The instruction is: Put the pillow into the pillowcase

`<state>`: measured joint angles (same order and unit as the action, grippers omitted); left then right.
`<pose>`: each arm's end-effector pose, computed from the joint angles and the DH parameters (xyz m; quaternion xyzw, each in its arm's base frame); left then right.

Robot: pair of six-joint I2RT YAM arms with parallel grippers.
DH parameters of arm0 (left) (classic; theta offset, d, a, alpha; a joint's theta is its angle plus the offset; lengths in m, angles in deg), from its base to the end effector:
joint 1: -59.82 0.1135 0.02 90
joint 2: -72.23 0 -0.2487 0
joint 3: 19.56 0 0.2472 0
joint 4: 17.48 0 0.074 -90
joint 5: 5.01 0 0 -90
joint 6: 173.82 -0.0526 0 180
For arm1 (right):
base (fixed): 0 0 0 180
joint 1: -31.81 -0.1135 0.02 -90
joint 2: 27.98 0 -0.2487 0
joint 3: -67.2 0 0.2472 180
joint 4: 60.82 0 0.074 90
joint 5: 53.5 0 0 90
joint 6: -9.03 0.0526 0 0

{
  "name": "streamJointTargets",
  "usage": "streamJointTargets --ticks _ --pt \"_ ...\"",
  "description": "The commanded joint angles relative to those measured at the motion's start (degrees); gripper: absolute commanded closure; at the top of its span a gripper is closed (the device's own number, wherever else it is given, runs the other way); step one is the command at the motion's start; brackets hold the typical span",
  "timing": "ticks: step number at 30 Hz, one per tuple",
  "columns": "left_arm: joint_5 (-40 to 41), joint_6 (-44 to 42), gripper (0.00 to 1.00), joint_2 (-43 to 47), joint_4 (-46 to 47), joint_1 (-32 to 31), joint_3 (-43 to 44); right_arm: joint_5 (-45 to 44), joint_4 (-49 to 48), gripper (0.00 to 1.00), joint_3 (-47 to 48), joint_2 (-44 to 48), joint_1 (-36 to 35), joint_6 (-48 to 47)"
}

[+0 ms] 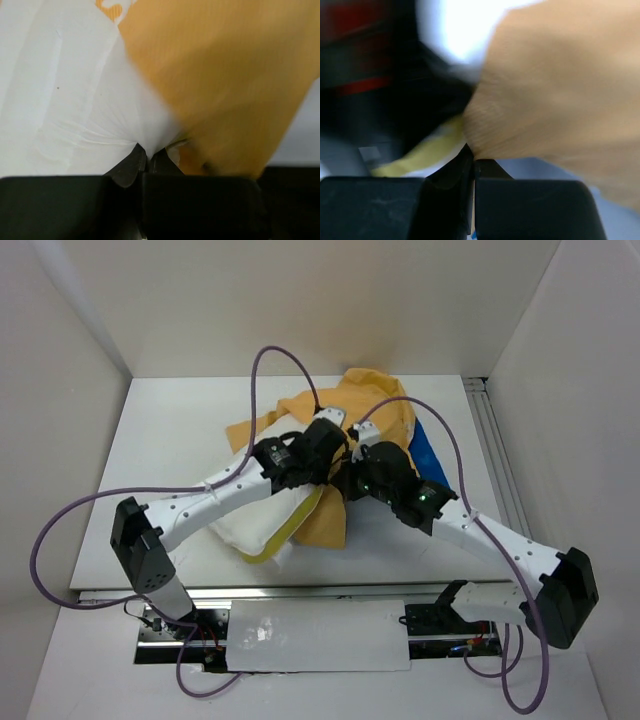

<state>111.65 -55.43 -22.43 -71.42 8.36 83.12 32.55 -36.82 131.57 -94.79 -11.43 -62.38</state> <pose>0.2485 -0.2740 0.3089 0.0956 0.9010 -0.0705 0.4172 0.2081 0.1907 0.2753 -0.1636 0.8339 0.2453 0.4666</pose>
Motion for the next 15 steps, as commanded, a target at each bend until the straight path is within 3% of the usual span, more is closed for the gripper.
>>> streamJointTargets --ticks 1,6,9,12,15 --pt "-5.64 -1.93 1.00 -1.76 7.12 1.36 10.48 20.35 5.85 1.00 8.81 -0.16 -0.97 -7.06" --pt "-5.99 1.22 1.00 -7.11 1.85 3.29 21.12 39.39 7.72 1.00 12.34 -4.47 -2.01 -12.16" --pt "-7.48 2.46 1.00 -8.70 1.84 4.52 20.53 47.76 6.22 1.00 10.94 -4.74 -2.02 -14.97" --pt "-9.07 3.79 1.00 -9.41 1.84 5.58 19.21 48.68 4.38 1.00 9.62 -1.14 -2.02 -15.51" --pt "-11.53 4.31 1.00 -9.41 1.84 5.58 14.83 39.15 6.03 1.00 8.48 2.37 -2.02 -15.25"
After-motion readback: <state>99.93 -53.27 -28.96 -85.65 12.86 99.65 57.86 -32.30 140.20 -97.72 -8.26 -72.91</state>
